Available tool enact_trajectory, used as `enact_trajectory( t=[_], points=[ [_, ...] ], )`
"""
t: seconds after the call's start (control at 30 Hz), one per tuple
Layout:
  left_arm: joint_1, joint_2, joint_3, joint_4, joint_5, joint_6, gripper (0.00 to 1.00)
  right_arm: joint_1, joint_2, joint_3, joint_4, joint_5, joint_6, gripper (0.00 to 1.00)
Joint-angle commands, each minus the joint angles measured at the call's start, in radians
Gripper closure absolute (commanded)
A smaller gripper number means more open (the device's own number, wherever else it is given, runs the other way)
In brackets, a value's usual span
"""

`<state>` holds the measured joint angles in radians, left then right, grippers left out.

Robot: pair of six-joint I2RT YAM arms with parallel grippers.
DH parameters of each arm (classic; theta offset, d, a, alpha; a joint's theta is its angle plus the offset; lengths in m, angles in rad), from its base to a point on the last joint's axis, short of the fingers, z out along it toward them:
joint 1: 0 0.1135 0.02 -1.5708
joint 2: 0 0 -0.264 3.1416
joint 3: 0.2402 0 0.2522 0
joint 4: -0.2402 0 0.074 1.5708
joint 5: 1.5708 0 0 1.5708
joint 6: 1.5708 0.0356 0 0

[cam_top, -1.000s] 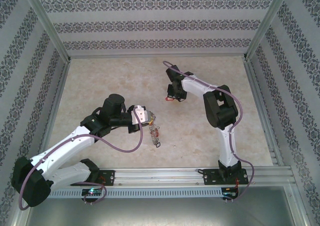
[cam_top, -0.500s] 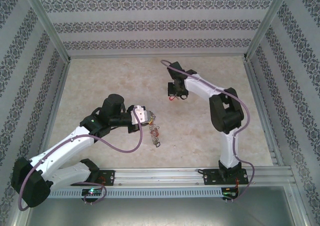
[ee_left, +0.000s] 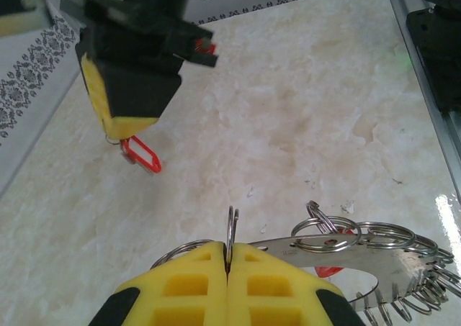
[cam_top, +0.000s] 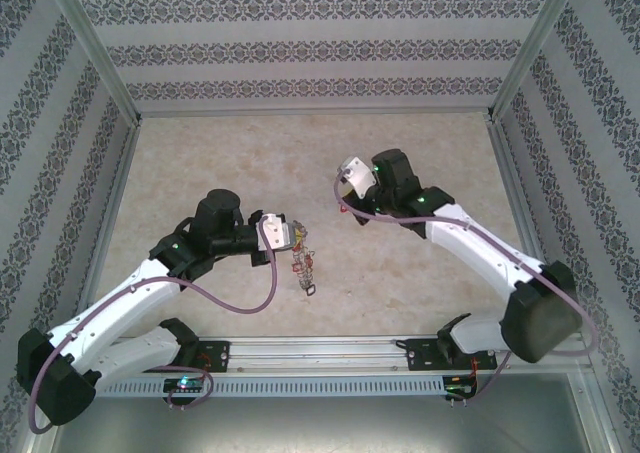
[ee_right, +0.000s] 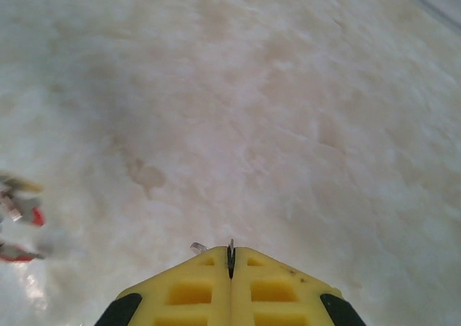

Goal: Put the keys on the keyring

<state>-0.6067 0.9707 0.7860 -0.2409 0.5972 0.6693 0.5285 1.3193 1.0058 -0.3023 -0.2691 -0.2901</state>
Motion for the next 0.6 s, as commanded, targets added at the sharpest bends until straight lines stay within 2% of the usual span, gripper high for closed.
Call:
enact_trajectory(
  t=[0.0, 0.1, 0.2, 0.3, 0.43, 0.57],
  points=[
    [0.007, -0.012, 0.036, 0.003, 0.009, 0.024, 1.00, 0.019, -0.117, -0.087, 0.112, -0.217, -0.149, 1.00],
    [0.007, -0.005, 0.039, -0.005, 0.016, 0.031, 1.00, 0.027, -0.212, -0.171, 0.191, -0.347, -0.181, 1.00],
    [0.007, 0.003, 0.047, -0.023, 0.040, 0.041, 1.00, 0.044, -0.276, -0.210, 0.191, -0.440, -0.252, 1.00],
    [0.007, 0.007, 0.047, -0.015, 0.043, 0.035, 1.00, 0.073, -0.313, -0.229, 0.176, -0.456, -0.314, 1.00],
    [0.007, 0.012, 0.043, -0.003, 0.020, 0.023, 1.00, 0.121, -0.299, -0.220, 0.206, -0.462, -0.298, 1.00],
    [0.007, 0.016, 0.041, 0.011, 0.041, 0.003, 1.00, 0.173, -0.262, -0.198, 0.204, -0.370, -0.287, 1.00]
  ],
)
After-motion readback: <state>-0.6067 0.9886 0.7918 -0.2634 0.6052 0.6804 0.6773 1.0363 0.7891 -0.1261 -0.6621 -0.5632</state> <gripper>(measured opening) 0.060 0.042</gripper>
